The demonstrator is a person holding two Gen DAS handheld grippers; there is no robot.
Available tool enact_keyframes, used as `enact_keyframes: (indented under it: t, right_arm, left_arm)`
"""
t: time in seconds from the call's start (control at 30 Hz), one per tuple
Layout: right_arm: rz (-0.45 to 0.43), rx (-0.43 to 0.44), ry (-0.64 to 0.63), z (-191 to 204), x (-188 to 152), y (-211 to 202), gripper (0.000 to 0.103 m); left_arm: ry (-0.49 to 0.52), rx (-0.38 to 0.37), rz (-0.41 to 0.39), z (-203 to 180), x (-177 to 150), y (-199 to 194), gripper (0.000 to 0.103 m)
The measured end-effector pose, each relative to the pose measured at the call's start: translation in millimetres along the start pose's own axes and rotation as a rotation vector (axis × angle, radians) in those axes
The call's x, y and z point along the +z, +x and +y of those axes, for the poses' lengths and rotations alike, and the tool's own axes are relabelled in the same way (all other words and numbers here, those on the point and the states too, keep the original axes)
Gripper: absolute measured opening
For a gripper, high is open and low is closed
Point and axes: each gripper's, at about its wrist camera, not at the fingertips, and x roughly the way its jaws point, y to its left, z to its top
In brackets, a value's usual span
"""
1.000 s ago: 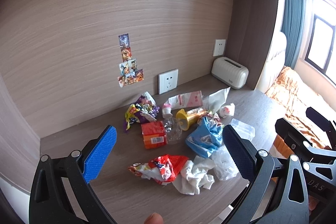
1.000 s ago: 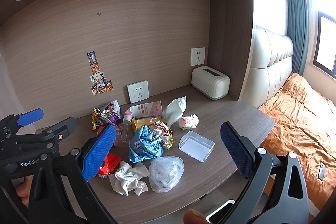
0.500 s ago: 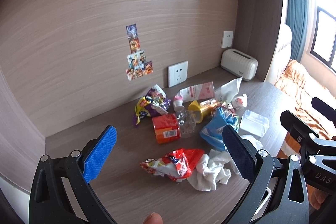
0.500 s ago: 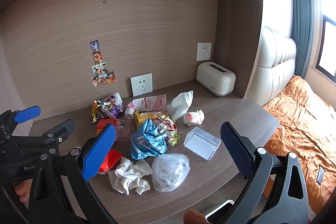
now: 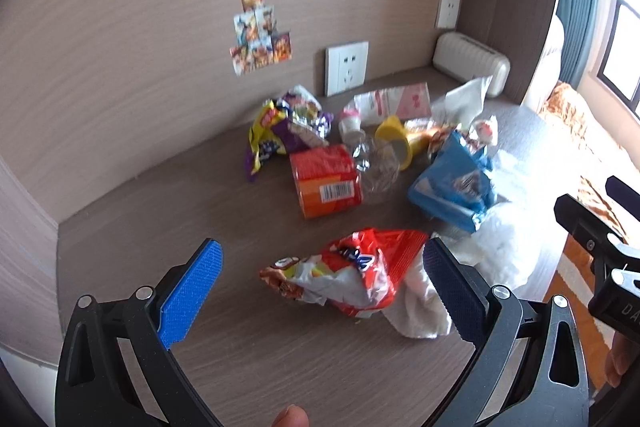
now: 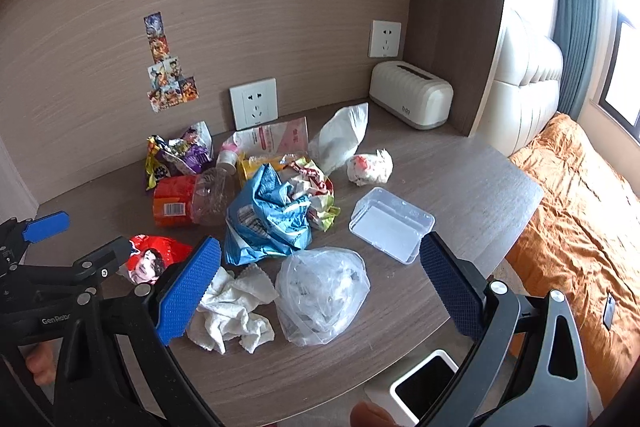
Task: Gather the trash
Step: 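Grasp the clear plastic bag with the right gripper while the left grasps the red wrapper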
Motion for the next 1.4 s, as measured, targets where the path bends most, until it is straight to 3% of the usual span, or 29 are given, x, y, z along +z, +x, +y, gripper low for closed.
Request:
enact_keyframes:
  t: [0.13,0.3,0.47,0.5,0.57,0.6,0.67,0.7,0.83,1.17,1.4]
  right_arm:
    - [0.044,-0.024,0.022,-5.0,-7.9,23.9,0.1]
    - [0.103,-0.069,0.049,-12.2,-18.3,53.4,0.1]
    - [0.171,-0.052,0.088,-17.0,-31.4,79.3,0.1]
    - [0.185,-0.043,0.097,-17.0,-34.4,84.1,0.1]
    - [0.204,-0.027,0.11,-16.1,-38.5,90.1,0.1]
    - [0.207,-0.024,0.111,-15.2,-39.9,91.3,0.099]
    - [0.209,-0.027,0.101,-11.7,-42.7,92.7,0.082]
    - [0.219,-0.007,0.092,-10.4,-42.8,93.8,0.065]
    - [0.214,-0.015,0.075,-6.7,-39.4,88.7,0.055]
    - [0.175,-0.09,0.061,-6.8,-27.4,62.5,0.054]
    - [0.11,-0.141,0.088,-14.9,-20.2,30.1,0.054]
  left_arm:
    - [0.008,-0.01,0.059,4.2,-8.9,29.7,0.098]
    - [0.013,-0.025,0.078,8.8,-15.0,50.2,0.098]
    - [-0.003,-0.036,0.111,16.3,-19.0,68.7,0.097]
    - [-0.003,-0.034,0.118,17.4,-19.3,72.7,0.093]
    - [0.009,-0.035,0.146,18.9,-21.2,80.4,0.074]
    - [0.014,-0.035,0.162,18.6,-22.7,83.8,0.071]
    - [0.026,-0.046,0.177,19.0,-25.1,88.5,0.06]
    - [0.033,-0.043,0.168,19.7,-25.3,88.1,0.06]
    - [0.048,-0.061,0.116,20.9,-20.8,80.8,0.055]
    - [-0.008,-0.107,0.004,46.3,1.7,80.5,0.047]
    - [0.054,-0.094,-0.109,40.4,18.8,44.7,0.047]
